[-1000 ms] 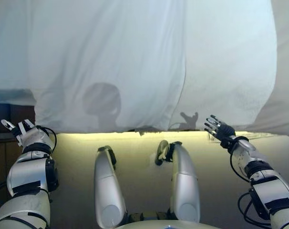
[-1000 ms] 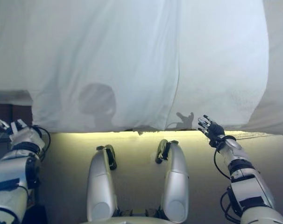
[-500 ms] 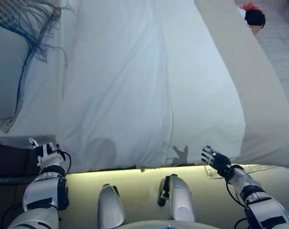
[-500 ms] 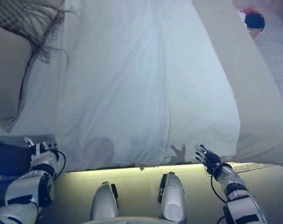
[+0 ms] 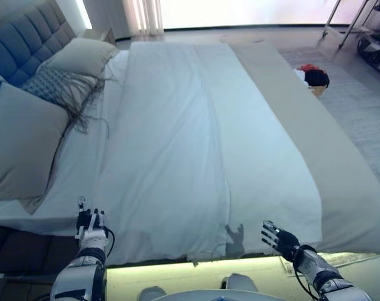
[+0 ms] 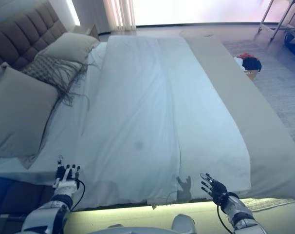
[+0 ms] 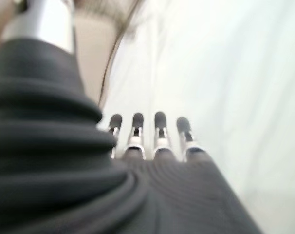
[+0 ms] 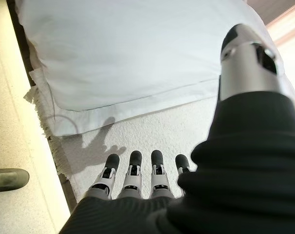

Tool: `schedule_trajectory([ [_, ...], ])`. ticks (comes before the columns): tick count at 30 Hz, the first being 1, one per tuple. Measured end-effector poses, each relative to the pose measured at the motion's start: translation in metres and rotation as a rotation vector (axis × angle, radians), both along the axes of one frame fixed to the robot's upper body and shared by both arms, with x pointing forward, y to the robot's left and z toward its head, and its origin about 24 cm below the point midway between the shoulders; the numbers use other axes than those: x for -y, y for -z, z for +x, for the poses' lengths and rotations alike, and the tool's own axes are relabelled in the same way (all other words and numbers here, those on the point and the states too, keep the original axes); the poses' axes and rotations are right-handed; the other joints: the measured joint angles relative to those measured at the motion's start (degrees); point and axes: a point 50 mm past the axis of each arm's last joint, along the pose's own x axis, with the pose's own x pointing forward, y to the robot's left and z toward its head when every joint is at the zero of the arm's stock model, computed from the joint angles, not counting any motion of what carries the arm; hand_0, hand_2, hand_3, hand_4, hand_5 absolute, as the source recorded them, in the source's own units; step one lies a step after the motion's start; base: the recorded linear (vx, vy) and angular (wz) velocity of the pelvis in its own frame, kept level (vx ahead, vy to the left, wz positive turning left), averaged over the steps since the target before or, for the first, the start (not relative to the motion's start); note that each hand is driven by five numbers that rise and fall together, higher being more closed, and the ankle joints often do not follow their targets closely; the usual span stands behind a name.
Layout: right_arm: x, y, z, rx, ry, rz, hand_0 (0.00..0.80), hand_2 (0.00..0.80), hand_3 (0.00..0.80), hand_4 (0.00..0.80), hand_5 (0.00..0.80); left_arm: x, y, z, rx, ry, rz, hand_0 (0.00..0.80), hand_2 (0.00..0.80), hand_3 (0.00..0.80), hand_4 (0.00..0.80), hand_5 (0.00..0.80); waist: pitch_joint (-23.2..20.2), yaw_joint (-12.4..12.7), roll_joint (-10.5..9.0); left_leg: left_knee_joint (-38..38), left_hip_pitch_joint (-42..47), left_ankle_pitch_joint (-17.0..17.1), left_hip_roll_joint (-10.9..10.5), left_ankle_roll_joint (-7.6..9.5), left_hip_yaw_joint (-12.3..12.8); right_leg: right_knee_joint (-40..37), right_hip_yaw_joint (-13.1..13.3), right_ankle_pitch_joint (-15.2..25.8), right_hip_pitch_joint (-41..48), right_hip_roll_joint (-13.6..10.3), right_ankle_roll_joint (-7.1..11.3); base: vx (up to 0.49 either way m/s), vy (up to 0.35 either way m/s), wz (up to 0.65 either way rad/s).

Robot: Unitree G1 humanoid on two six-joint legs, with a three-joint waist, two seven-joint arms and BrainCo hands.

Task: Make the bed neatly

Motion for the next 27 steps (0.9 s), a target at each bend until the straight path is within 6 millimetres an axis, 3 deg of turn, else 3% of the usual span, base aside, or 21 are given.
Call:
schedule_trajectory([
  [6, -0.007, 0.012, -0.022, -0.064, 0.027, 0.01, 0.0, 0.0, 0.0, 0.0, 0.0, 0.013, 0.014, -0.016, -0.167, 0.391, 0.209, 0.0, 0.0, 0.0, 0.0, 0.0, -2.2, 0.0, -0.13, -4.9, 3.6, 1.6, -1.3, 0.84, 1.2, -10.1, -0.1, 5.2, 5.5, 0.8, 1.16, 0.047, 0.012, -0.04],
  [10, -0.022, 0.03, -0.054, -0.166, 0.078, 0.052, 0.0, 0.0, 0.0, 0.0, 0.0, 0.037, 0.042, -0.054, -0.348, 0.683, 0.303, 0.0, 0.0, 0.0, 0.0, 0.0, -3.0, 0.0, 0.14, -7.1, 5.1, 2.0, -2.1, 0.99, 1.4, -15.2, -0.2, 7.6, 8.2, 1.0, 1.72, 0.046, 0.011, -0.02],
  [18, -0.054, 0.053, -0.107, -0.398, 0.168, 0.114, 0.0, 0.0, 0.0, 0.0, 0.0, 0.077, 0.077, -0.126, -0.577, 0.964, 0.281, 0.0, 0.0, 0.0, 0.0, 0.0, -3.4, 0.3, -0.48, -8.5, 6.1, 2.1, -2.7, 1.12, 1.6, -18.8, -0.3, 9.1, 10.3, 1.2, 2.02, 0.04, -0.007, -0.01],
  [21, -0.057, 0.055, -0.107, -0.416, 0.109, 0.062, 0.0, 0.0, 0.0, 0.0, 0.0, 0.08, 0.082, -0.142, -0.649, 1.052, 0.276, 0.0, 0.0, 0.0, 0.0, 0.0, -3.5, 0.4, -0.65, -8.6, 6.2, 2.1, -2.8, 1.13, 1.6, -19.0, -0.3, 9.2, 10.6, 1.1, 2.14, 0.0, 0.0, 0.0],
  [27, -0.06, 0.056, -0.107, -0.442, 0.018, 0.011, 0.0, 0.0, 0.0, 0.0, 0.0, 0.078, 0.084, -0.15, -0.699, 1.071, 0.222, 0.0, 0.0, 0.0, 0.0, 0.0, -3.3, 1.8, -0.59, -8.9, 7.0, 2.1, -2.9, 1.18, 1.3, -19.3, -0.6, 9.2, 11.3, 1.0, 2.23, -0.001, 0.002, 0.01],
])
